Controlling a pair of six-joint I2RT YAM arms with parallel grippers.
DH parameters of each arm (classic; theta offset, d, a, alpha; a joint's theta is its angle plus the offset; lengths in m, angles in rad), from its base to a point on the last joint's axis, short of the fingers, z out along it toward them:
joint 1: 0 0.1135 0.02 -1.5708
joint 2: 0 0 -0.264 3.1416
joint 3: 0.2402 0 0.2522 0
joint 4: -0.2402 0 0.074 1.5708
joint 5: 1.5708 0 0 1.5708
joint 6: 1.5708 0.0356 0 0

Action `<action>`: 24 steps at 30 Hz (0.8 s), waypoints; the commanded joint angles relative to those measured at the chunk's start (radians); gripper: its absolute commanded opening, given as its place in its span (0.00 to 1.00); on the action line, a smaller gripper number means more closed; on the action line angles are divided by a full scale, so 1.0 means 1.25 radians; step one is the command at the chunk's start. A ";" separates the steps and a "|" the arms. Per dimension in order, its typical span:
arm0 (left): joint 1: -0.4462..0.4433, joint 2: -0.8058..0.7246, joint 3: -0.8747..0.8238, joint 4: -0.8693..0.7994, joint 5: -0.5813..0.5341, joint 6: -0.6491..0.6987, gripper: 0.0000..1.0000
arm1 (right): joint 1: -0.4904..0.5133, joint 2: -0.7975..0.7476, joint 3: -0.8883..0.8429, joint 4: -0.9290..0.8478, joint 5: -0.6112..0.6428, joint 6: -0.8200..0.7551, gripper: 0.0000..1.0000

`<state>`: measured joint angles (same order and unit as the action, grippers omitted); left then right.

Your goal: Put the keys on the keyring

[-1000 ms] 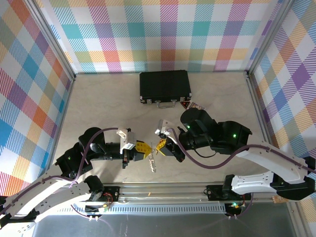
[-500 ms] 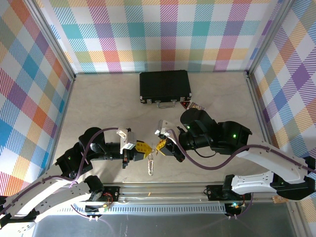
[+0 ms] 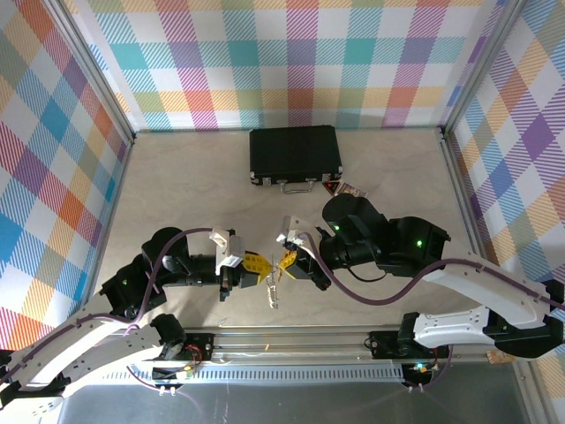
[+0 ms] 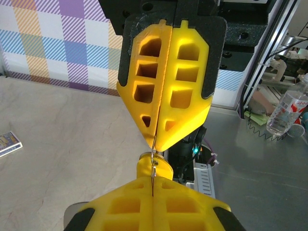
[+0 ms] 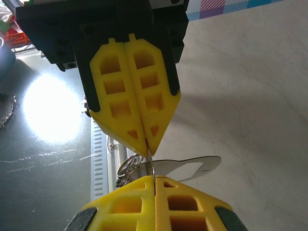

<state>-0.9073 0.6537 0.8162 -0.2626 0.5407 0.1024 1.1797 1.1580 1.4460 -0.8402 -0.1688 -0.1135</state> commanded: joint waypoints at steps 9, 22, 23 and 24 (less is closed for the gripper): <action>0.001 0.002 0.024 0.032 0.013 0.004 0.00 | 0.009 -0.018 -0.034 0.000 -0.007 -0.004 0.00; 0.001 0.001 0.019 0.037 0.011 0.001 0.00 | 0.008 -0.038 -0.046 0.011 0.009 0.000 0.00; 0.000 0.001 0.019 0.037 0.010 0.000 0.00 | 0.009 -0.036 -0.045 0.014 0.006 -0.001 0.00; 0.001 0.000 0.019 0.036 0.011 0.000 0.00 | 0.009 -0.033 -0.045 0.017 0.006 -0.001 0.00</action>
<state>-0.9073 0.6617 0.8162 -0.2604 0.5392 0.1017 1.1843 1.1072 1.3968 -0.8383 -0.1467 -0.1135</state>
